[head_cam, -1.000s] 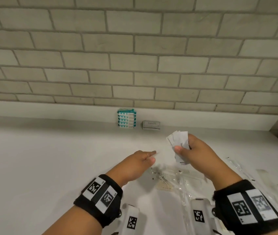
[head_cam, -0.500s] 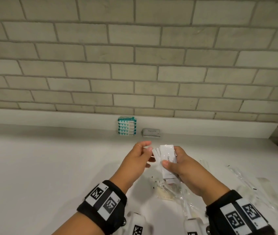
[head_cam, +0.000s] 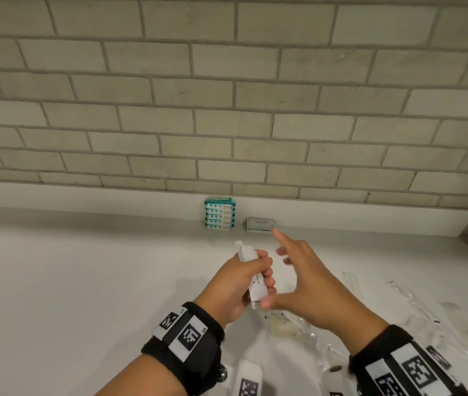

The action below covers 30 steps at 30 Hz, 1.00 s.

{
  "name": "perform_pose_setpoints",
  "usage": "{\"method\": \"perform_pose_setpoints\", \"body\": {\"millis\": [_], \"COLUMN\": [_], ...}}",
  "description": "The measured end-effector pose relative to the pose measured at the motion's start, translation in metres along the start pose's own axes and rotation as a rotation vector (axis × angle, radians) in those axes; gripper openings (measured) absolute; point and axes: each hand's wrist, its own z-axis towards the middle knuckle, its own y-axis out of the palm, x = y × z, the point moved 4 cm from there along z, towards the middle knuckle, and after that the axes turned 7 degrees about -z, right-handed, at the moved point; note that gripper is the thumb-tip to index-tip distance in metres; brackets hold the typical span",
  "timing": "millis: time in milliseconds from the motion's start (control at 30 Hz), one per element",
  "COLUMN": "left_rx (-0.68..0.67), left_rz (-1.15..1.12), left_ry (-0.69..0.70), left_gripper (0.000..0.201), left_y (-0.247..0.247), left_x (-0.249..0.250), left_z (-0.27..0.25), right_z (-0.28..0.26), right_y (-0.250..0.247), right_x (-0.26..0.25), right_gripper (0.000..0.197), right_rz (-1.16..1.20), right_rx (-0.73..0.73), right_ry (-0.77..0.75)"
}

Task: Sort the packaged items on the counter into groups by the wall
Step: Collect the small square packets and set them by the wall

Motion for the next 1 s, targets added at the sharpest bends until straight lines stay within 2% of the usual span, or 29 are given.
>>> {"method": "perform_pose_setpoints", "body": {"millis": [100,233,367,433,567,667,833,867,933,1000], "left_rx": [-0.102,-0.181,-0.246,-0.226,-0.195,-0.171,-0.111,-0.090,-0.033,0.027], "left_rz": [0.117,0.137,0.163,0.150,0.095,0.082,0.045,0.027,-0.082,-0.202], "left_ry": [-0.076,-0.185,-0.220,-0.203,-0.203,-0.262,-0.256,-0.229,-0.143,-0.009], "left_gripper": [0.021,0.011,0.016,0.018,0.019,0.020,0.016,0.015,0.012,0.009], "left_y": [0.011,0.012,0.011,0.011,0.013,0.014,0.011,0.010,0.006,-0.002], "left_x": [-0.005,-0.008,-0.010,-0.010,-0.013,-0.018,-0.025,-0.025,-0.022,-0.012], "left_z": [-0.003,-0.008,-0.011,-0.008,-0.006,-0.008,-0.002,0.000,0.005,0.011], "right_z": [-0.004,0.001,0.001,0.000,0.000,0.002,0.006,0.008,0.012,0.016], "right_y": [0.013,0.011,0.011,0.012,0.012,0.013,0.021,0.022,0.022,0.020], "right_x": [-0.016,-0.019,-0.016,-0.016,-0.014,-0.015,-0.007,-0.004,0.006,0.017], "right_gripper": [0.137,0.123,0.129,0.127,0.132,0.120,0.119,0.120,0.127,0.118], "right_rz": [-0.203,-0.241,-0.209,-0.221,-0.185,-0.231,-0.318,-0.282,-0.060,0.186], "right_rx": [-0.164,-0.047,-0.088,-0.073,-0.166,-0.115,-0.114,-0.119,-0.136,-0.085], "right_ry": [-0.168,-0.231,-0.223,-0.233,-0.226,-0.259,-0.277,-0.253,-0.132,0.013]}}
